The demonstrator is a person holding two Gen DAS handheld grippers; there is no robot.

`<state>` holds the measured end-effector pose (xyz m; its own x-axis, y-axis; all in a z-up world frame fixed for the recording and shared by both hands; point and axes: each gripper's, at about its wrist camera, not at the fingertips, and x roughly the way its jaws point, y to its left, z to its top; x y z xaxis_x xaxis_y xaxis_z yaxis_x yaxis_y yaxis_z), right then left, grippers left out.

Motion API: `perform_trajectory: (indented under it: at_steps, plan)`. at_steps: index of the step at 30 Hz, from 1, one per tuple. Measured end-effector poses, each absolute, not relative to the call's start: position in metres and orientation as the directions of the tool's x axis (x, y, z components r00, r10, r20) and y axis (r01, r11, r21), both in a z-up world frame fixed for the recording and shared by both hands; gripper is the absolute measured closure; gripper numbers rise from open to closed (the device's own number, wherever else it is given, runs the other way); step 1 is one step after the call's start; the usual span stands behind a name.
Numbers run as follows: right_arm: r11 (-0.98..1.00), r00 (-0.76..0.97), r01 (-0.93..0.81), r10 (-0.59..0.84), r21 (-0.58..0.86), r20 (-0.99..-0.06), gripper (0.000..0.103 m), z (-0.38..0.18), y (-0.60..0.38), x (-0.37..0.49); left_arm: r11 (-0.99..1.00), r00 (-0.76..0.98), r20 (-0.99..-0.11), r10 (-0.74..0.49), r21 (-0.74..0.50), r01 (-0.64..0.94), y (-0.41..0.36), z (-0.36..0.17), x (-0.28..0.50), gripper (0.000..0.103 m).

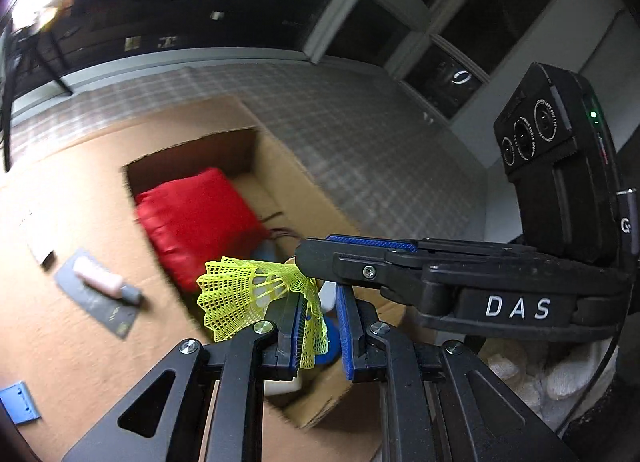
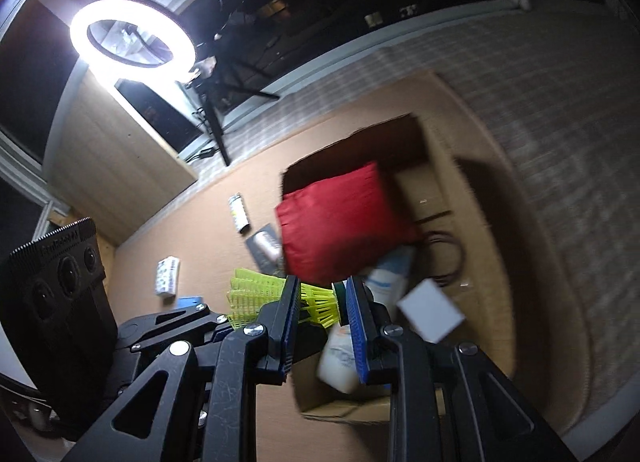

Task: Organize objects
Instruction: 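Open the right tool to drop the shuttlecock into the box, then move the right tool out of the box to the blue phone stand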

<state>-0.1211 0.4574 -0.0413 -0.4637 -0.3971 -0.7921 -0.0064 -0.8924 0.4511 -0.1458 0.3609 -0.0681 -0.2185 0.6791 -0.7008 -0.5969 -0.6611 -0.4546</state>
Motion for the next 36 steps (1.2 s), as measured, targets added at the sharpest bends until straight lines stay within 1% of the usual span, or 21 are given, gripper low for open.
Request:
perform_trajectory:
  at_steps: [3,5,6,7,8,16,23,27,29,36]
  plan:
    - [-0.906,-0.475,-0.023,-0.362,0.423,-0.802,0.08,-0.038,0.469,-0.116,-0.646,-0.207,-0.704,0.679,-0.44,-0.624,0.377,-0.066,-0.143,0.088]
    - [-0.916,-0.484,-0.032,-0.337,0.401,-0.808,0.068,-0.036,0.474,-0.112,-0.639,-0.205,-0.707,0.677,-0.427,-0.64,0.384,-0.064,-0.14,0.086]
    - [-0.918,-0.493,-0.041,-0.324,0.394,-0.808,0.056,-0.035,0.477,-0.11,-0.639,-0.202,-0.711,0.673,-0.422,-0.644,0.387,-0.063,-0.139,0.081]
    - [-0.919,-0.503,-0.052,-0.315,0.392,-0.805,0.051,-0.033,0.481,-0.108,-0.646,-0.204,-0.718,0.666,-0.417,-0.64,0.389,-0.063,-0.138,0.061]
    - [-0.919,-0.51,-0.057,-0.31,0.391,-0.802,0.048,-0.032,0.484,-0.106,-0.65,-0.209,-0.719,0.663,-0.415,-0.637,0.389,-0.063,-0.138,0.048]
    - [-0.918,-0.525,-0.063,-0.304,0.392,-0.795,0.048,-0.027,0.487,-0.101,-0.663,-0.224,-0.719,0.658,-0.412,-0.625,0.376,-0.06,-0.137,0.047]
    - [-0.912,-0.509,-0.028,-0.339,0.409,-0.791,0.047,-0.029,0.467,-0.104,-0.692,-0.25,-0.725,0.642,-0.407,-0.596,0.351,-0.059,-0.138,0.047]
    - [-0.905,-0.493,0.006,-0.373,0.425,-0.786,0.047,-0.03,0.449,-0.109,-0.719,-0.274,-0.726,0.631,-0.416,-0.557,0.322,-0.056,-0.138,0.046]
    - [-0.903,-0.482,0.027,-0.387,0.428,-0.786,0.047,-0.031,0.44,-0.112,-0.736,-0.293,-0.724,0.624,-0.419,-0.533,0.305,-0.055,-0.14,0.043]
    - [-0.9,-0.433,0.092,-0.422,0.427,-0.797,0.047,-0.039,0.399,-0.127,-0.813,-0.367,-0.745,0.557,-0.401,-0.422,0.232,-0.06,-0.147,0.042]
